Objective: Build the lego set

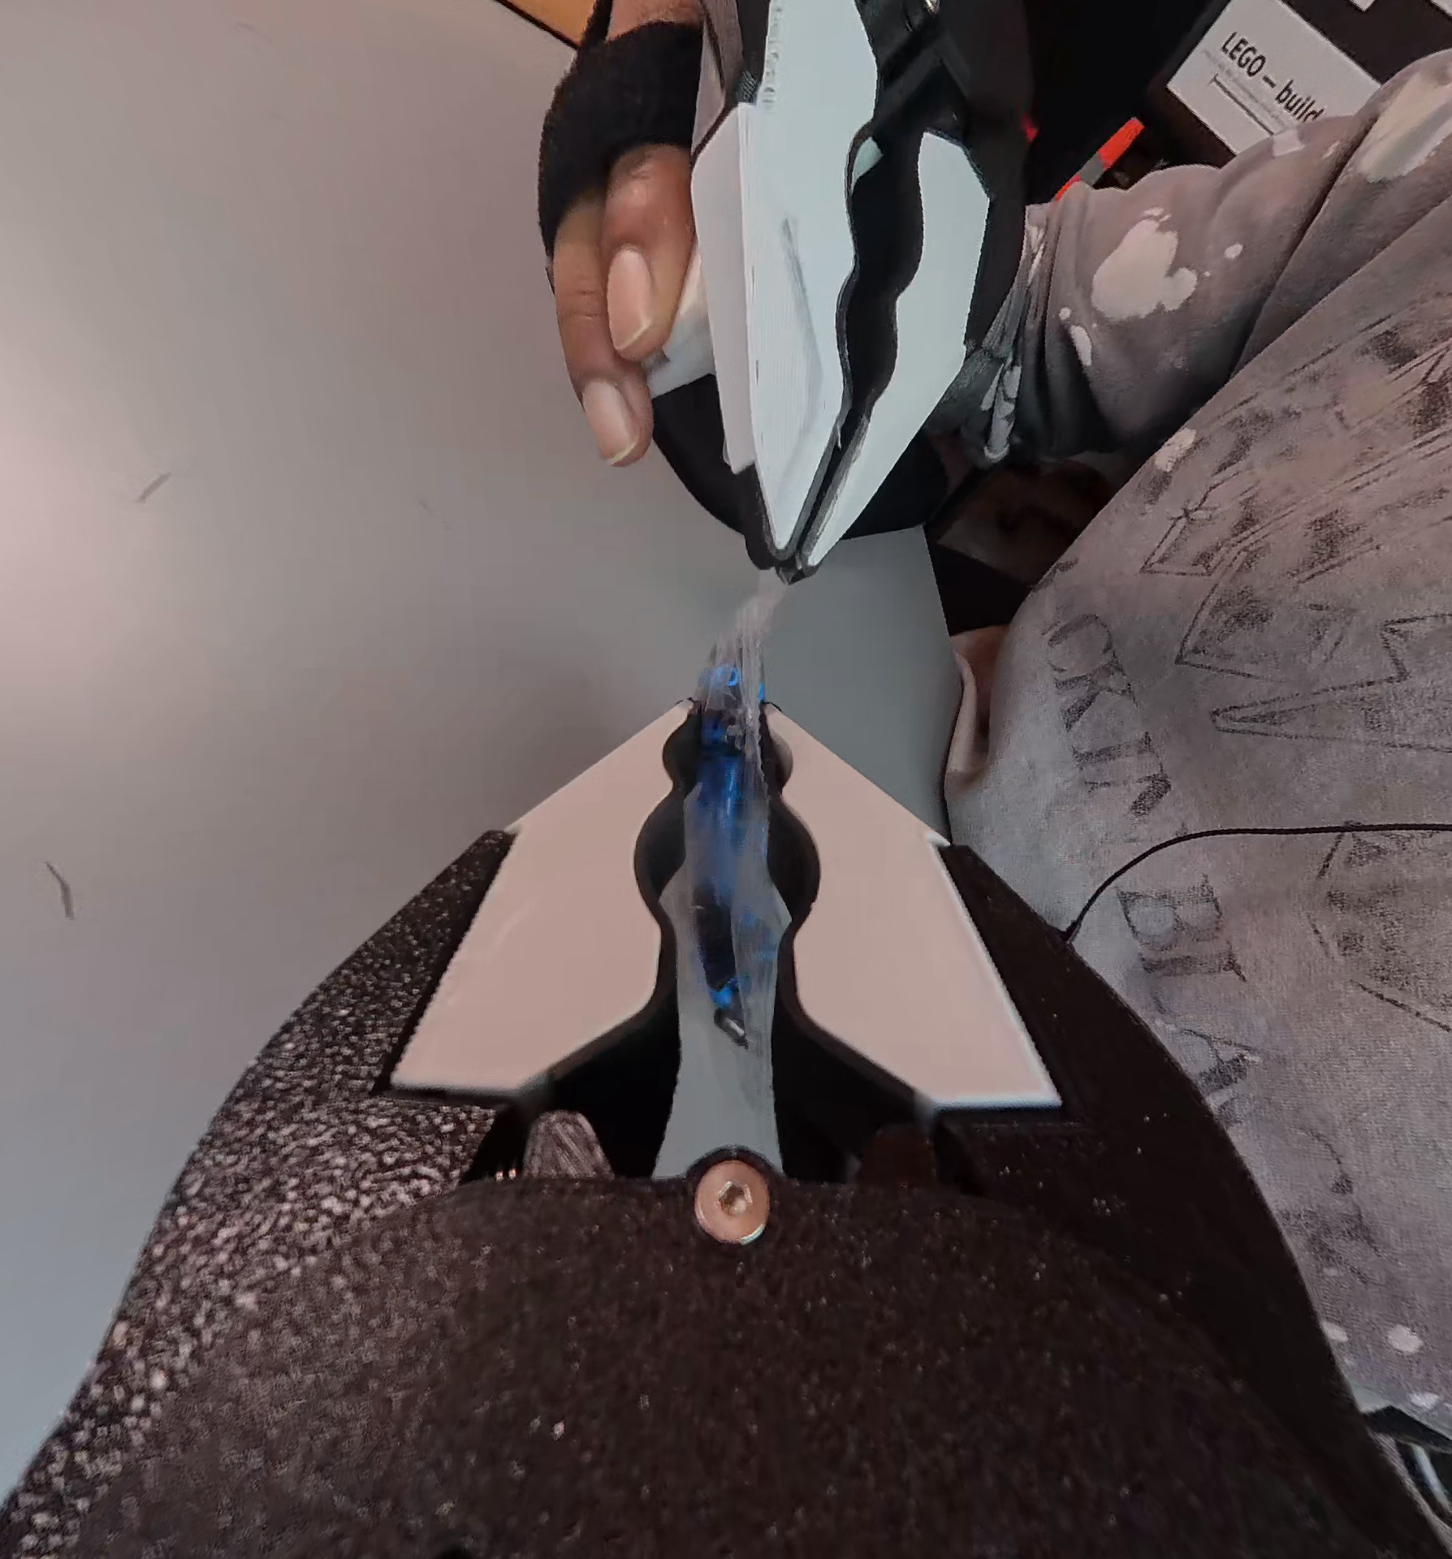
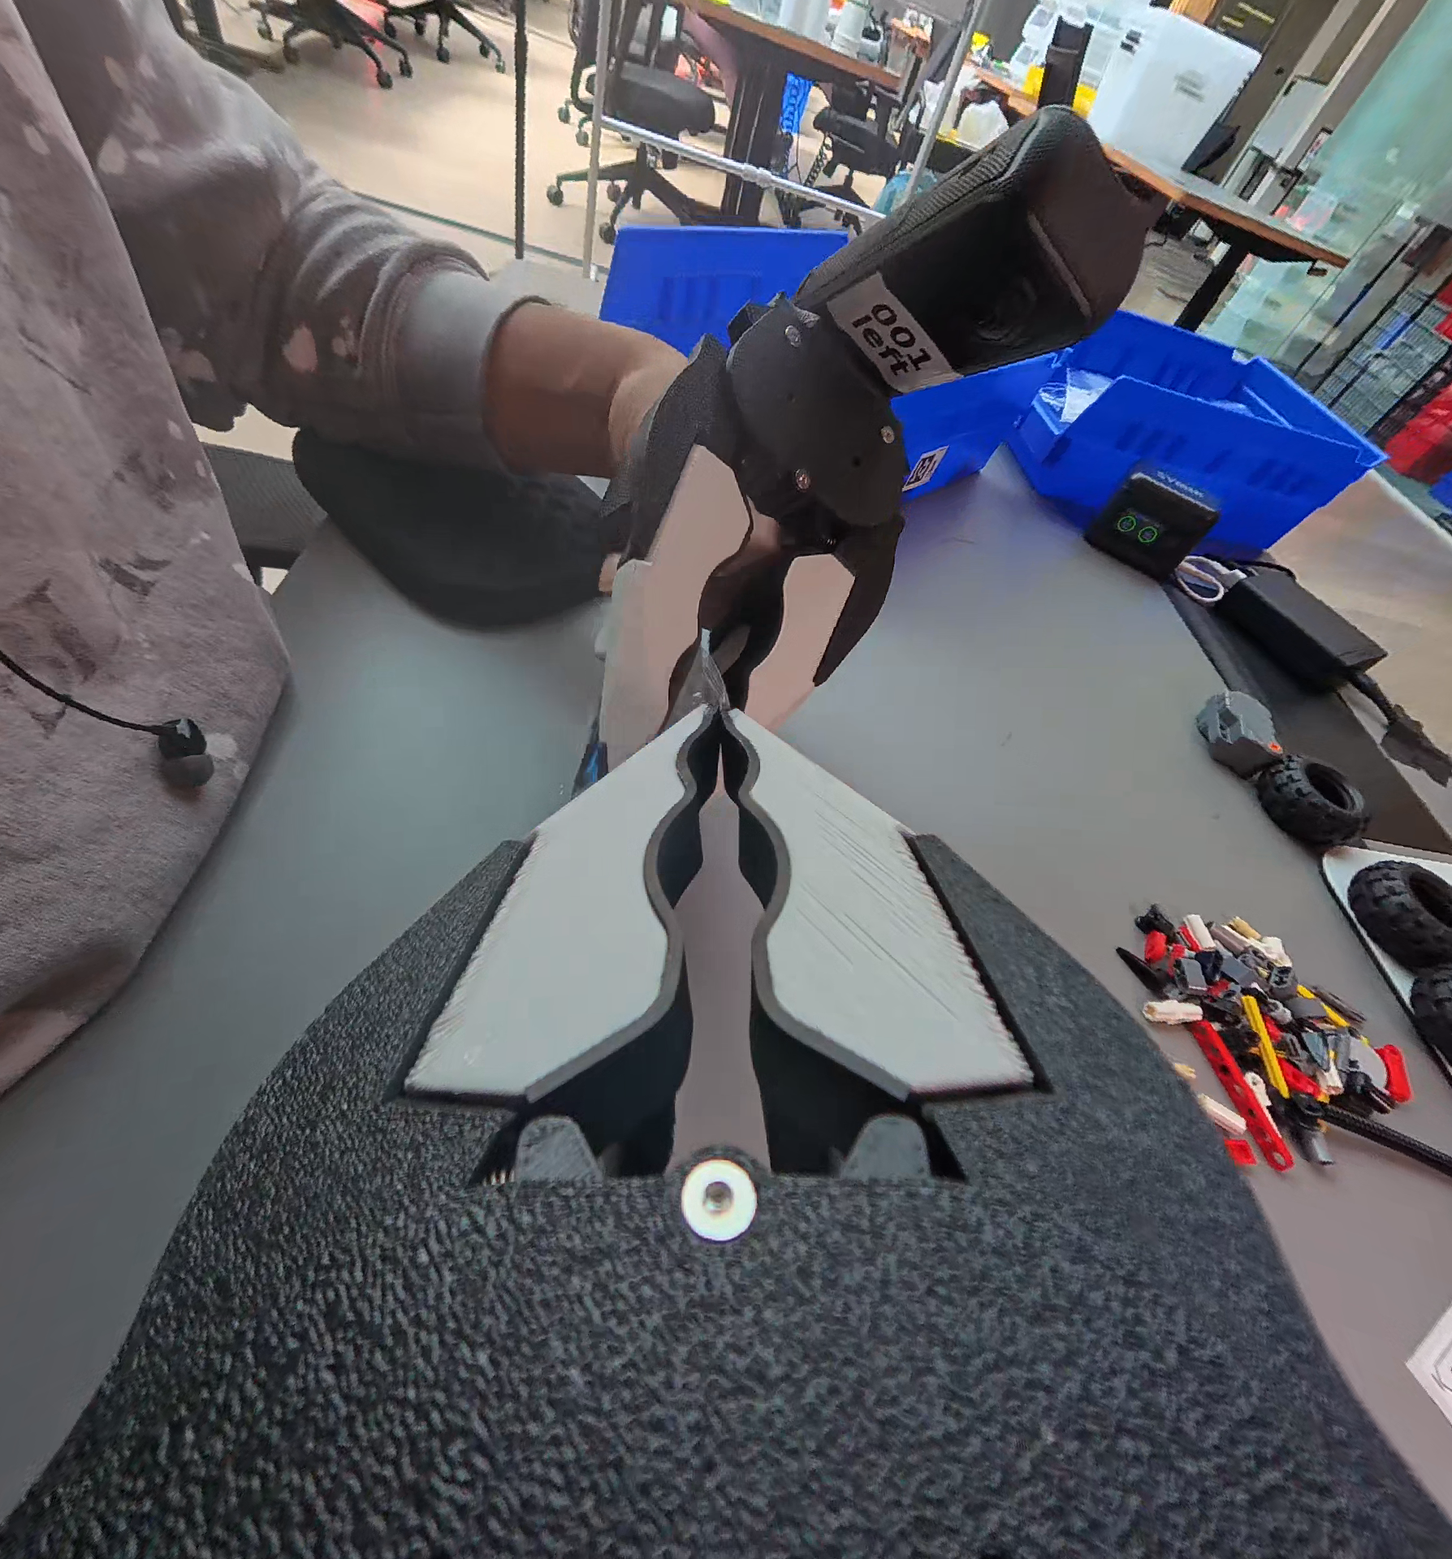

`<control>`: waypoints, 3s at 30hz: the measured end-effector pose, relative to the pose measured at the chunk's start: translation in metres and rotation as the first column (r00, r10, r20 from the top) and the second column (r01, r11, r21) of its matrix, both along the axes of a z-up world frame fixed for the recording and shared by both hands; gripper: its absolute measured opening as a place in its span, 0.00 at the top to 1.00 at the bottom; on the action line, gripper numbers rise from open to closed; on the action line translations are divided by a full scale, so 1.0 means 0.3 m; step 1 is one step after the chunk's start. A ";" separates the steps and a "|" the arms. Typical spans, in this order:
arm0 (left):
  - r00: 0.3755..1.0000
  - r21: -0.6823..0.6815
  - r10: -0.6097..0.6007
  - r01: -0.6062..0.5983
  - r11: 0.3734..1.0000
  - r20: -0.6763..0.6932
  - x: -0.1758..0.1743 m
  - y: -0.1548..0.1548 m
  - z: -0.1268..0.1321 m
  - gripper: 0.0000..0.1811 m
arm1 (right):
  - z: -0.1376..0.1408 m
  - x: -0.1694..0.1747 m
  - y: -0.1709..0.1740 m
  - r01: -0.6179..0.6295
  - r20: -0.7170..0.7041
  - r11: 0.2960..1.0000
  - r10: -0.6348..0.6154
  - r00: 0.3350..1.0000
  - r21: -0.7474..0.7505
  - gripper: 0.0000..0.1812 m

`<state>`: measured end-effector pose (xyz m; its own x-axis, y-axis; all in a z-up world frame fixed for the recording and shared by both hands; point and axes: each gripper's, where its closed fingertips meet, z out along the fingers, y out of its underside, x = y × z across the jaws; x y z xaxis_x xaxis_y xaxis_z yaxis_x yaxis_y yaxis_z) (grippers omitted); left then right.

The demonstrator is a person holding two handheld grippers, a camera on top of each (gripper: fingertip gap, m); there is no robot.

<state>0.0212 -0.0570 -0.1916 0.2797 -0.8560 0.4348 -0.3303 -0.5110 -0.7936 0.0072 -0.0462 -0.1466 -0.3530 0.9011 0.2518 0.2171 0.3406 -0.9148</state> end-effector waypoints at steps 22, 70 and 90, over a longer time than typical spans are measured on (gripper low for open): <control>0.904 0.177 0.114 -0.202 0.963 0.412 -0.068 0.099 0.196 0.81 | 0.087 0.070 0.128 0.035 -0.047 0.952 -0.052 0.998 -0.304 1.00; 0.977 0.222 0.173 -0.198 0.955 0.126 -0.041 0.108 0.087 0.88 | 0.006 -0.089 0.070 -0.044 0.131 0.974 0.074 0.989 -0.223 1.00; 0.932 0.230 0.244 -0.308 0.923 0.268 -0.122 0.143 0.187 1.00 | 0.073 -0.001 0.174 -0.056 0.005 0.920 0.063 0.998 -0.387 1.00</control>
